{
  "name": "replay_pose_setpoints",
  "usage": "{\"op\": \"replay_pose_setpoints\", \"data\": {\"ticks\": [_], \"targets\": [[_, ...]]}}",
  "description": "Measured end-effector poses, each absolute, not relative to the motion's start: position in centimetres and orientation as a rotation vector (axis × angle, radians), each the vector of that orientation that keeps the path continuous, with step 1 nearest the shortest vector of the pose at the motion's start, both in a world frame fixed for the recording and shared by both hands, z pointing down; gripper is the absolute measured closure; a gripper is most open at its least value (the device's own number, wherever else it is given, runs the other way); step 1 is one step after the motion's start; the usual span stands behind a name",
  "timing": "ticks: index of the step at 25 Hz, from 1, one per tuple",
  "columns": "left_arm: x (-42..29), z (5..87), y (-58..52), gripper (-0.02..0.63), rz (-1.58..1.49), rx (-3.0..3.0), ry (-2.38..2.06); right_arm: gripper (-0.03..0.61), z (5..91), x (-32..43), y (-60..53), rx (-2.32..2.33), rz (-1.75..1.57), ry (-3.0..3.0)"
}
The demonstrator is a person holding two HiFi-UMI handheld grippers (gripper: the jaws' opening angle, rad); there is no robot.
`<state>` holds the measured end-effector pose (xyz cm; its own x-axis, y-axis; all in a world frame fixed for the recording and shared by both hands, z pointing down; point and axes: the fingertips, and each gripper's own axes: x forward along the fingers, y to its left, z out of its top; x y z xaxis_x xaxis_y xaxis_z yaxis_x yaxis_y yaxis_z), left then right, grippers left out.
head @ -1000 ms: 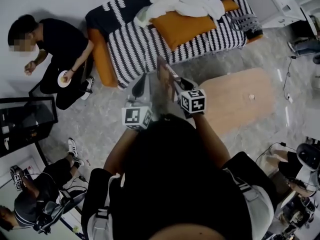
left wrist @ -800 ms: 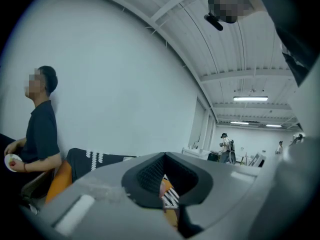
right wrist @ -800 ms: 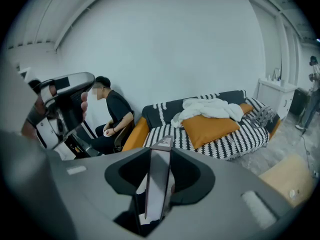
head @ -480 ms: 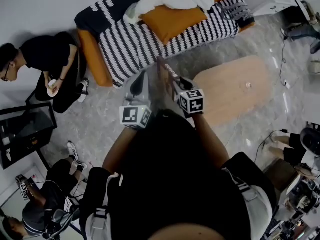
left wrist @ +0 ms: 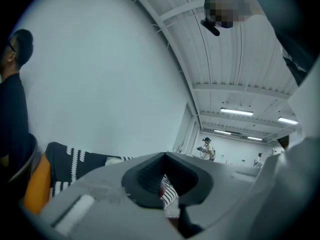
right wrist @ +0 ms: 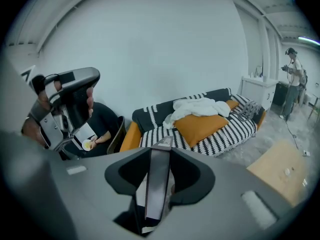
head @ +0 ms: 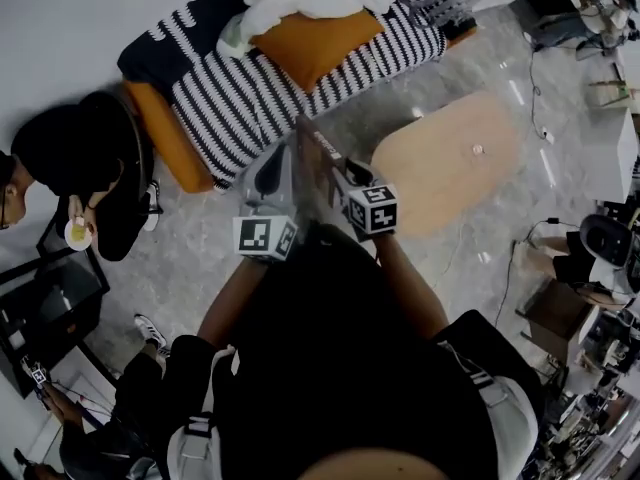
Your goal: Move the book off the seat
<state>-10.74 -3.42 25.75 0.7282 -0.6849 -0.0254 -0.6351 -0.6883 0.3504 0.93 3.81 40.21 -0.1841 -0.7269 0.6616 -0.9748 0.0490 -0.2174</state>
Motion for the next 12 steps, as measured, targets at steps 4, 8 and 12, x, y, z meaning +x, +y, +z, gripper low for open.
{"op": "replay_pose_setpoints", "data": {"ticks": [4, 8, 12], "targets": [[-10.5, 26.5, -3.4, 0.609, -0.226, 2.608, -0.906, 0.439, 39.1, 0.2, 3.8, 1.795, 0.886, -1.936], [-9.6, 26.6, -2.9, 0.609, -0.205, 2.656, -0.772, 0.439, 38.5, 0.2, 4.3, 1.878, 0.888, -1.887], [-7.3, 26.3, -1.1, 0.609, -0.176, 2.709, -0.627, 0.44, 38.6, 1.4, 6.8, 1.948, 0.935, -1.815]]}}
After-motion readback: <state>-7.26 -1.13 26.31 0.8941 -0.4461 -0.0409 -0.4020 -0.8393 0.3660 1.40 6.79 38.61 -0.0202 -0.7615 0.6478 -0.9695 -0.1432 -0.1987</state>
